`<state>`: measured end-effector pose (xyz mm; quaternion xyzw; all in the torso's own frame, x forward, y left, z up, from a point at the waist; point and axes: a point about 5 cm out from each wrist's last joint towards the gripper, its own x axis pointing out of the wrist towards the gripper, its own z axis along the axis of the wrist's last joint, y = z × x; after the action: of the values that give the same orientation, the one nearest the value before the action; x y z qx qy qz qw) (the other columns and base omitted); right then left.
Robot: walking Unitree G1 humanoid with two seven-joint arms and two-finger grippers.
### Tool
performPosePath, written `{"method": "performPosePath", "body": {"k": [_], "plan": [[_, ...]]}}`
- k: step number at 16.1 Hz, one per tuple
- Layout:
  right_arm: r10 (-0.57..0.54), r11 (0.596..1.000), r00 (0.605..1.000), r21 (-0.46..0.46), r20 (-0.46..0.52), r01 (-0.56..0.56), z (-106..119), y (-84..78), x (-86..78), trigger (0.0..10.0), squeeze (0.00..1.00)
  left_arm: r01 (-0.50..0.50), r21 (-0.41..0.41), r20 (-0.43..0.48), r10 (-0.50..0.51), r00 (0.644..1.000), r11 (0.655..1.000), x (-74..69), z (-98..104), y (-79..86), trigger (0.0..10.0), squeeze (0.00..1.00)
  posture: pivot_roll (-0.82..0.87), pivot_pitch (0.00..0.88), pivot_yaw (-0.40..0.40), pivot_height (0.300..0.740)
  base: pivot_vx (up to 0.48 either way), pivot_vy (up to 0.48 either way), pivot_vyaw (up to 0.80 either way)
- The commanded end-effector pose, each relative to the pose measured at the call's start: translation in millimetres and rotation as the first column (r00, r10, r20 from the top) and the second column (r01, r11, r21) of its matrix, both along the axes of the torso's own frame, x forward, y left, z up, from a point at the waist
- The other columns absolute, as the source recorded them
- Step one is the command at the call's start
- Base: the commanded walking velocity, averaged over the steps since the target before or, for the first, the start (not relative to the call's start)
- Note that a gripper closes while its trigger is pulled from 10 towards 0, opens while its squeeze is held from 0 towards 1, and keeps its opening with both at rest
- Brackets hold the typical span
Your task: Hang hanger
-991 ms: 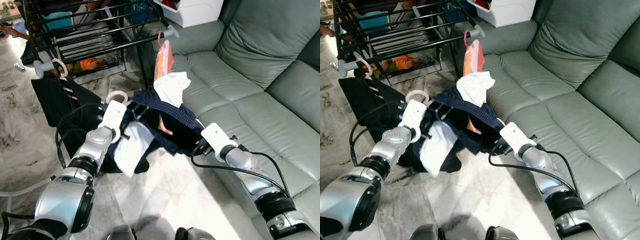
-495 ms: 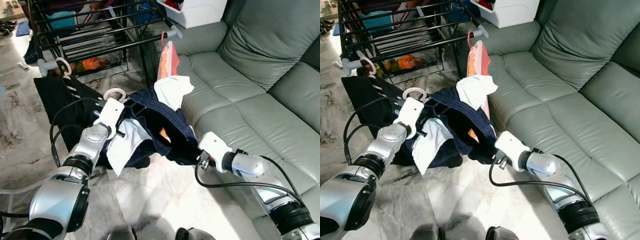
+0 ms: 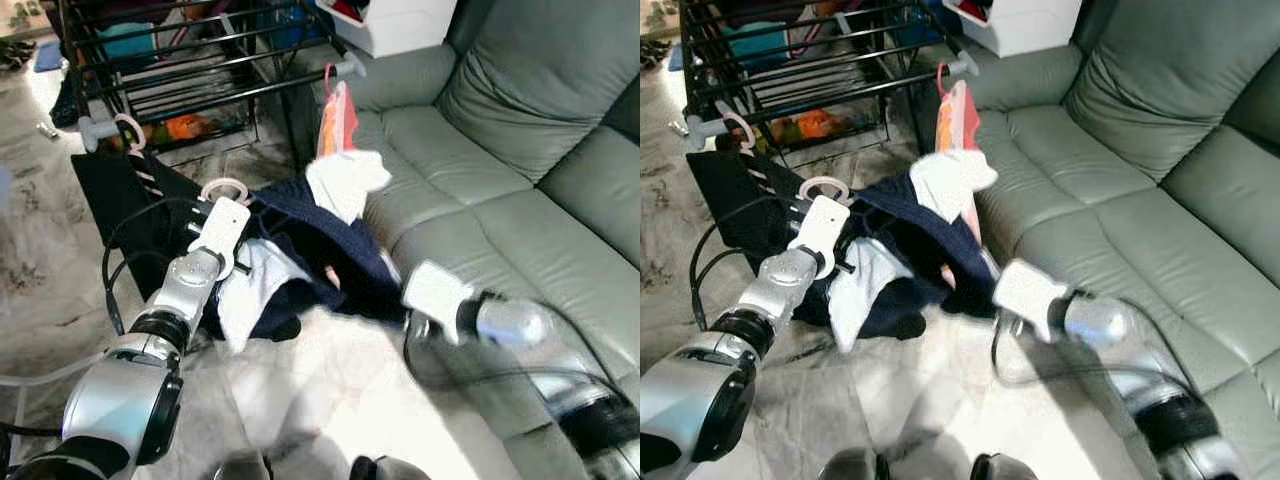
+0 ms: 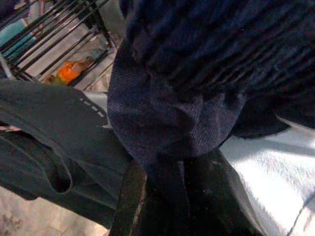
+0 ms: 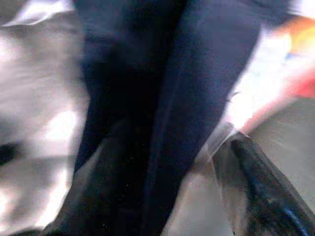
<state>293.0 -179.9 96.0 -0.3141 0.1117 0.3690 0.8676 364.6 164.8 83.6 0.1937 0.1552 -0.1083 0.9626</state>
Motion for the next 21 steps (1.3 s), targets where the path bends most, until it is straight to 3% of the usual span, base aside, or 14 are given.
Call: {"method": "performPosePath", "body": {"k": [1,3,5,7,9,11,12,13,15,17,18,19,20,21], "plan": [[-0.206,0.976,0.975,0.092,0.079,0.199,5.3,-14.4,11.9,10.0,1.0,-0.108,-0.049,0.083,0.112,0.99,0.993,9.1,19.6,16.0,0.0,0.0,-0.08,0.017,0.02,0.74,0.0,0.0,0.0],[-0.18,0.966,0.982,0.201,0.059,0.165,9.7,-4.0,6.0,10.0,1.0,-0.133,-0.049,0.098,0.137,0.986,0.99,7.8,19.1,20.6,0.0,0.0,-0.08,0.021,0.021,0.74,0.0,0.0,0.0],[-0.179,0.955,0.982,0.253,0.063,0.158,3.0,6.2,-1.6,10.0,1.0,-0.225,-0.067,0.152,0.233,0.96,0.972,7.9,25.5,36.7,0.0,0.0,-0.08,0.023,0.023,0.74,0.0,0.0,0.0],[-0.188,0.935,0.978,0.321,0.091,0.149,3.9,13.1,-4.0,10.0,1.0,-0.237,-0.079,0.162,0.247,0.955,0.968,8.3,27.8,39.8,0.0,0.0,-0.08,0.023,0.027,0.74,0.0,0.0,0.0],[-0.095,0.94,0.993,0.334,0.063,0.069,2.2,22.1,-12.6,10.0,1.0,-0.189,-0.095,0.149,0.201,0.968,0.977,8.7,27.4,34.9,0.4,0.0,-0.08,0.022,0.03,0.74,0.0,0.0,0.0],[0.02,0.946,0.998,0.323,0.064,-0.04,15.2,20.1,-15.7,10.0,1.0,0.037,-0.047,0.141,-0.03,0.99,0.998,5.8,25.0,17.0,0.0,0.0,-0.08,0.022,0.034,0.74,0.0,0.0,0.0],[0.042,0.944,0.996,0.324,0.079,-0.065,24.0,16.9,-12.9,10.0,0.36,0.128,-0.019,0.134,-0.124,0.983,0.992,2.9,23.2,11.4,0.0,0.0,-0.08,0.022,0.034,0.74,0.0,0.0,0.0],[0.056,0.939,0.994,0.333,0.089,-0.083,33.3,14.1,-9.7,10.0,0.0,0.199,0.016,0.132,-0.199,0.971,0.98,-0.1,22.0,8.5,0.0,0.0,-0.08,0.023,0.033,0.74,0.0,0.0,0.0],[0.073,0.942,0.987,0.316,0.143,-0.116,53.9,9.3,-1.7,10.0,0.0,0.342,0.064,0.126,-0.347,0.929,0.938,-6.5,21.9,3.4,0.0,0.0,-0.08,0.023,0.032,0.74,0.0,0.0,0.0],[0.057,0.934,0.982,0.339,0.181,-0.116,68.4,6.4,5.0,10.0,0.0,0.364,0.079,0.164,-0.372,0.914,0.928,-6.0,28.7,4.4,0.0,0.0,-0.07,0.02,0.03,0.74,0.0,0.0,0.0],[0.044,0.932,0.975,0.342,0.218,-0.118,76.9,4.6,9.2,10.0,0.0,0.368,0.033,0.24,-0.365,0.9,0.929,-4.7,39.1,4.7,0.0,0.0,-0.07,0.019,0.029,0.74,0.0,0.0,0.0],[0.034,0.933,0.97,0.341,0.241,-0.118,82.3,3.6,12.0,10.0,0.0,0.417,-0.029,0.277,-0.394,0.876,0.908,-7.4,43.1,1.3,0.0,0.0,-0.07,0.019,0.028,0.74,0.0,0.0,0.0],[0.042,0.935,0.968,0.331,0.248,-0.126,84.7,4.0,12.2,10.0,0.0,0.5,-0.023,0.259,-0.478,0.839,0.866,-13.3,40.2,-4.0,0.0,0.0,-0.07,0.017,0.027,0.74,0.0,0.0,0.0],[0.053,0.937,0.967,0.323,0.249,-0.134,88.0,3.3,12.7,10.0,0.0,0.61,-0.001,0.203,-0.597,0.776,0.792,-22.9,32.5,-11.1,0.0,0.0,-0.07,0.016,0.026,0.74,0.0,0.0,0.0]]}}
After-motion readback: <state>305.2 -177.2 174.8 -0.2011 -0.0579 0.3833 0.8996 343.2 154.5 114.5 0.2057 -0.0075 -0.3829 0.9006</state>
